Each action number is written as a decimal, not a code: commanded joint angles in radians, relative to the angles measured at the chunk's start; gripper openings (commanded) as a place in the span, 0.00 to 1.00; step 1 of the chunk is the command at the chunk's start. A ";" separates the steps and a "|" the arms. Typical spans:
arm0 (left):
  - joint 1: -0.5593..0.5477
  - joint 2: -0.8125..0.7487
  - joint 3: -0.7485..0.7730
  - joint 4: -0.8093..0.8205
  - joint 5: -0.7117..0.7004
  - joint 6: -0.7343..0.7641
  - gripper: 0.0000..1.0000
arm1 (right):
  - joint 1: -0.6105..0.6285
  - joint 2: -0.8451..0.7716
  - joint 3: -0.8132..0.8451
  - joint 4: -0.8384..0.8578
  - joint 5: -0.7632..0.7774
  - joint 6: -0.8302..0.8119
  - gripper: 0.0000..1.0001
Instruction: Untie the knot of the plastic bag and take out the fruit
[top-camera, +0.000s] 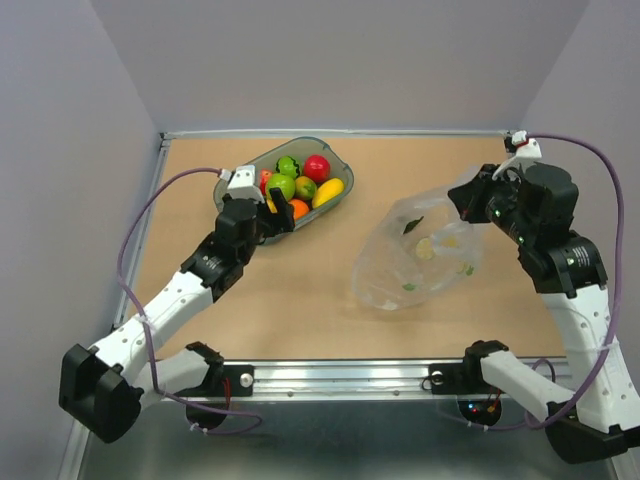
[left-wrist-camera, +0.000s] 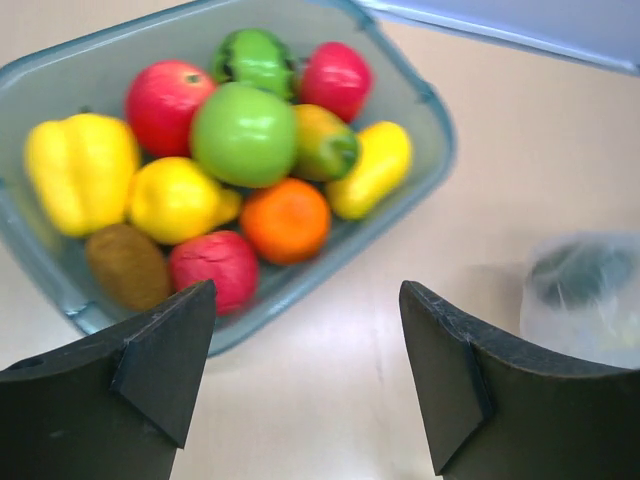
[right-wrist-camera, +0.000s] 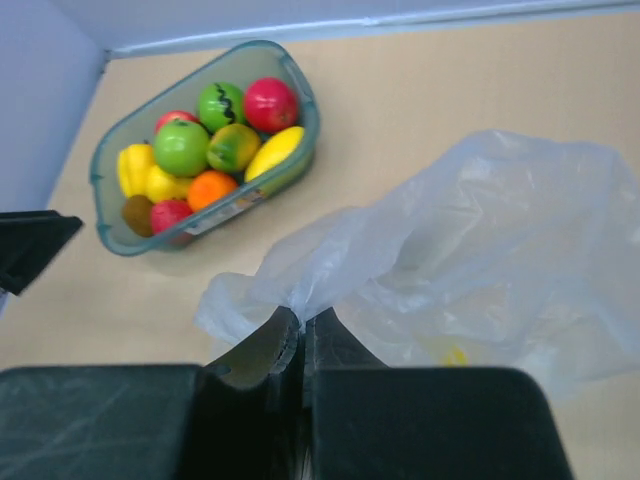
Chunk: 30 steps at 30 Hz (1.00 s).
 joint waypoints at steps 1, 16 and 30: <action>-0.133 -0.063 0.036 0.019 0.029 0.060 0.85 | 0.006 -0.025 -0.026 0.063 -0.221 -0.037 0.01; -0.566 0.069 0.048 0.138 0.026 0.072 0.85 | 0.006 -0.028 -0.327 -0.066 -0.133 0.108 0.01; -0.629 0.423 0.226 0.237 -0.163 -0.077 0.86 | 0.006 0.038 -0.049 -0.046 -0.025 0.092 0.01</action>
